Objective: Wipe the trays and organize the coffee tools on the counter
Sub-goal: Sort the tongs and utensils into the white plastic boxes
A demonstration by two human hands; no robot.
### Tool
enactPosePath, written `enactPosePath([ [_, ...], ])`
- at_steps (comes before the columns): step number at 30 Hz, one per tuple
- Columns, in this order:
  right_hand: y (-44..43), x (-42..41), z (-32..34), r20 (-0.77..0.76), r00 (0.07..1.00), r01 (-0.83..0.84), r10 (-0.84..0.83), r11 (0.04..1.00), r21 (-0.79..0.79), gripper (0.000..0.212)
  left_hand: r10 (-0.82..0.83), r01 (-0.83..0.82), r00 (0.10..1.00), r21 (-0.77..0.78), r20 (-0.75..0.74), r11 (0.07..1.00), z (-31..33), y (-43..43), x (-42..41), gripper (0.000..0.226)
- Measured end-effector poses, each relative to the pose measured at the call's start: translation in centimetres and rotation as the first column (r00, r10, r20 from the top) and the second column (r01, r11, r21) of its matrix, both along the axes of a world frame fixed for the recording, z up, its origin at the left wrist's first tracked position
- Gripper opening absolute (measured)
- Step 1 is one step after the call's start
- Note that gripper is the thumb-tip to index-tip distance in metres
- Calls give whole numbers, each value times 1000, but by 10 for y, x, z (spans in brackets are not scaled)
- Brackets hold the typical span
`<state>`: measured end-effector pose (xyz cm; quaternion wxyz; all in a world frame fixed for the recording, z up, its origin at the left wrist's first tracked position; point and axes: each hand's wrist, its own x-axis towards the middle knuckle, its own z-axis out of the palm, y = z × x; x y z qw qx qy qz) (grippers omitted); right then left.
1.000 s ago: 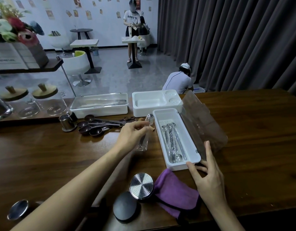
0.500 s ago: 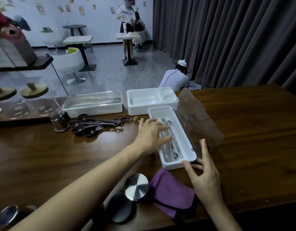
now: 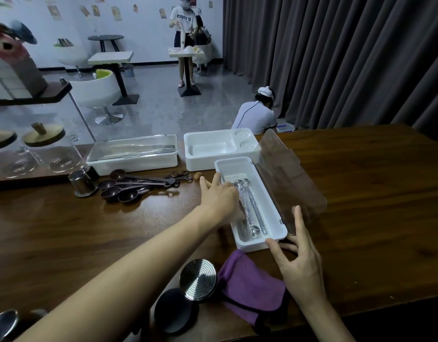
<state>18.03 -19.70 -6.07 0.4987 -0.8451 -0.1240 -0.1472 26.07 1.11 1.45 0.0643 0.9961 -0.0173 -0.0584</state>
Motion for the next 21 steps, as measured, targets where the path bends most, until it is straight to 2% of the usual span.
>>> enactPosePath([
  [7, 0, 1, -1, 2, 1000, 4, -4, 1000, 13, 93, 18, -3, 997, 184, -76, 983, 1, -11, 6, 27],
  [11, 0, 2, -1, 9, 1000, 3, -3, 1000, 13, 93, -64, 70, 997, 185, -40, 980, -7, -8, 7, 50],
  [14, 1, 2, -1, 13, 1000, 1, -1, 1000, 7, 92, -127, 139, 988, 158, -84, 978, -6, -6, 6, 65],
  [21, 1, 1, 1, 3, 1000, -4, 4, 1000, 13, 93, -94, 111, 990, 164, -108, 980, -13, -10, 7, 83],
])
